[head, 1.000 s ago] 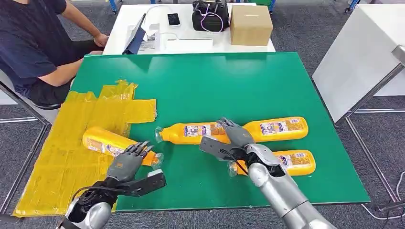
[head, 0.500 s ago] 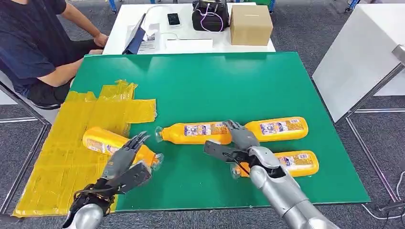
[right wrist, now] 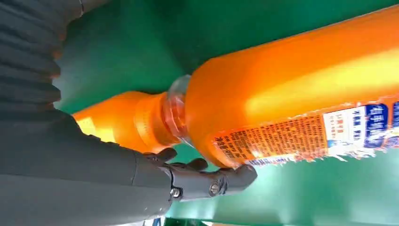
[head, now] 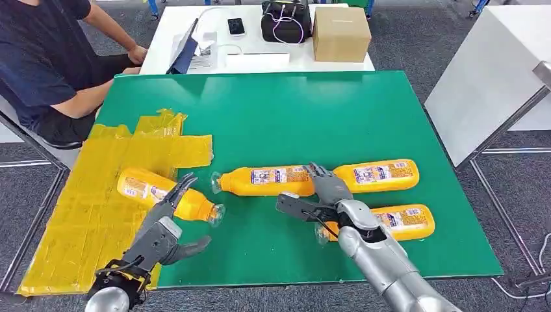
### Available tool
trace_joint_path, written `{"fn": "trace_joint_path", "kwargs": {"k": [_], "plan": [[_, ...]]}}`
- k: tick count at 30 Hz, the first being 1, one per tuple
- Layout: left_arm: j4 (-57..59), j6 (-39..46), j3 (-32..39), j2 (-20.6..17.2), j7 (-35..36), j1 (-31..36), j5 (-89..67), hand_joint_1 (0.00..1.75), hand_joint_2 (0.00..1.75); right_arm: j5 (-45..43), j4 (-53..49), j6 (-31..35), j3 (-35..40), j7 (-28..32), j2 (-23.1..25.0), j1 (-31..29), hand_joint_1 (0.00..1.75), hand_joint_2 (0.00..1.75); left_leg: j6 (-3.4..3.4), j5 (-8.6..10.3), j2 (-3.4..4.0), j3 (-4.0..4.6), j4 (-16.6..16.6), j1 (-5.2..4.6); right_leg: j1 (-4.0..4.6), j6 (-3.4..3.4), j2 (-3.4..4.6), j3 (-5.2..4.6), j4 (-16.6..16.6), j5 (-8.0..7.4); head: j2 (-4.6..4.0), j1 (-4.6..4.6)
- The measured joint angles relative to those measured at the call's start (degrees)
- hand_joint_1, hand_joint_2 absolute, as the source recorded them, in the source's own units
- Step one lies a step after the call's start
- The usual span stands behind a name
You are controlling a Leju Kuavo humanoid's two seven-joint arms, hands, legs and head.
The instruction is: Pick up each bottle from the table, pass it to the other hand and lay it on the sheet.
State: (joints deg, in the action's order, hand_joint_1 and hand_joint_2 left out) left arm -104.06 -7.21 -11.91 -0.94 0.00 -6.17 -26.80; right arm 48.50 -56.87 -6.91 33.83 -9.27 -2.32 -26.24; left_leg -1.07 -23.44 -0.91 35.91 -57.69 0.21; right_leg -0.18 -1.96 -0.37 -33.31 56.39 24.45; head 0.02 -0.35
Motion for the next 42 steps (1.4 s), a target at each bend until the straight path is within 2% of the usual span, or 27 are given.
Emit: {"fn": "trace_joint_path", "kwargs": {"k": [23, 42], "plan": [[-1.8, -0.1, 0.5, 1.1, -0.1, -1.9, 0.3, 0.0, 1.75, 0.9, -0.1, 1.6, 0.5, 0.3, 0.7, 0.1, 0.0, 1.75, 0.0, 0.0, 0.0, 0.0, 0.0, 0.0, 0.0, 0.0, 0.0, -0.01, 0.0, 0.0, 0.0, 0.02], [-4.4, 0.1, 1.1, 1.5, -1.5, -3.6, 1.4, 0.0, 1.75, 2.4, 6.3, 3.2, 0.6, 1.1, 2.3, -2.7, 0.0, 1.75, 0.0, 0.0, 0.0, 0.0, 0.0, 0.0, 0.0, 0.0, 0.0, 0.0, 0.0, 0.0, 0.0, 0.02]]}}
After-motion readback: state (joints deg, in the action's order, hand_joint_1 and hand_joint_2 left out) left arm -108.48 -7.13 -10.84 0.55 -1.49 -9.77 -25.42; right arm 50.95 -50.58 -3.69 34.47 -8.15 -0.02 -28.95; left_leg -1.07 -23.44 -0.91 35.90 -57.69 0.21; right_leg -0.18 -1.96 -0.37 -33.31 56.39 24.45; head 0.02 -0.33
